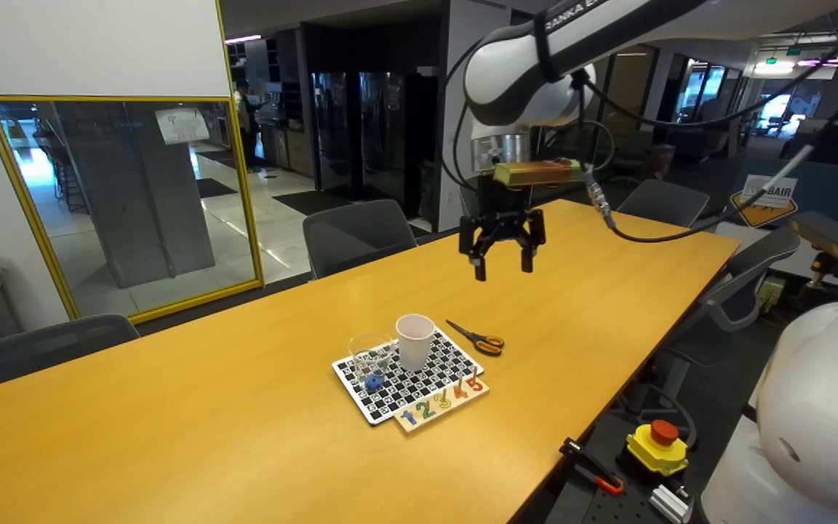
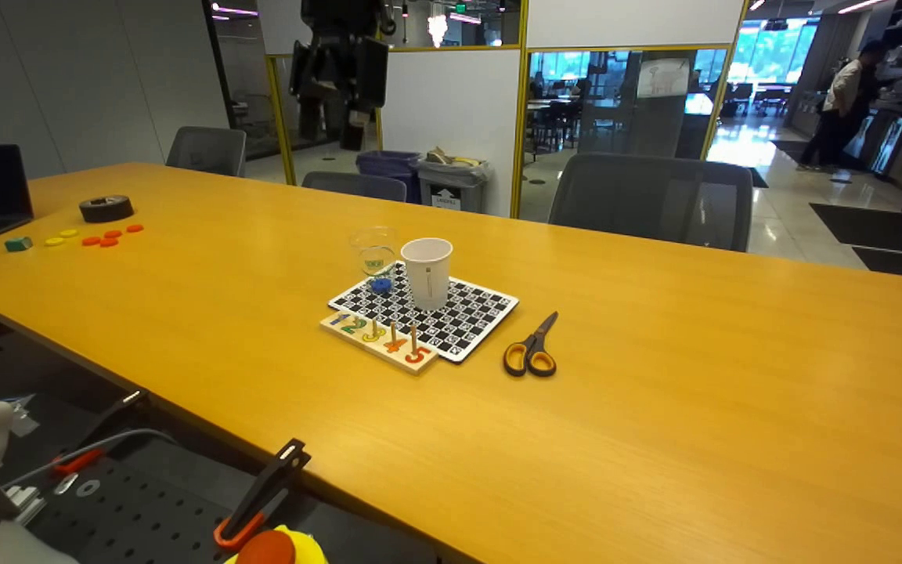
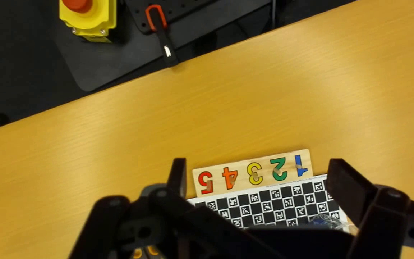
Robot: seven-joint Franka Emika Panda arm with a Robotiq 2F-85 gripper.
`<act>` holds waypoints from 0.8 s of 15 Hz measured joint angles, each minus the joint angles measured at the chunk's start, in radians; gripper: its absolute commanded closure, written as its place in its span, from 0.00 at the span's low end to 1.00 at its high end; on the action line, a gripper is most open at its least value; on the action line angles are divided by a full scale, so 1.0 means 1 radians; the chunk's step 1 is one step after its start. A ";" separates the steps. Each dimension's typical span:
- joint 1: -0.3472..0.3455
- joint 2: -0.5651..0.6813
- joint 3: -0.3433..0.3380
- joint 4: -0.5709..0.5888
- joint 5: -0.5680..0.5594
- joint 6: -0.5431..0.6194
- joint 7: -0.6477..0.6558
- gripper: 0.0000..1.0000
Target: Pick the rings and put them in the cup
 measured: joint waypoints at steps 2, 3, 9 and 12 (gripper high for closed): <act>-0.047 -0.106 -0.033 -0.067 -0.031 0.013 -0.059 0.00; -0.071 -0.158 -0.056 -0.102 -0.038 0.024 -0.101 0.00; -0.187 -0.389 -0.195 -0.223 -0.091 0.026 -0.350 0.00; -0.190 -0.449 -0.204 -0.252 -0.106 0.016 -0.424 0.00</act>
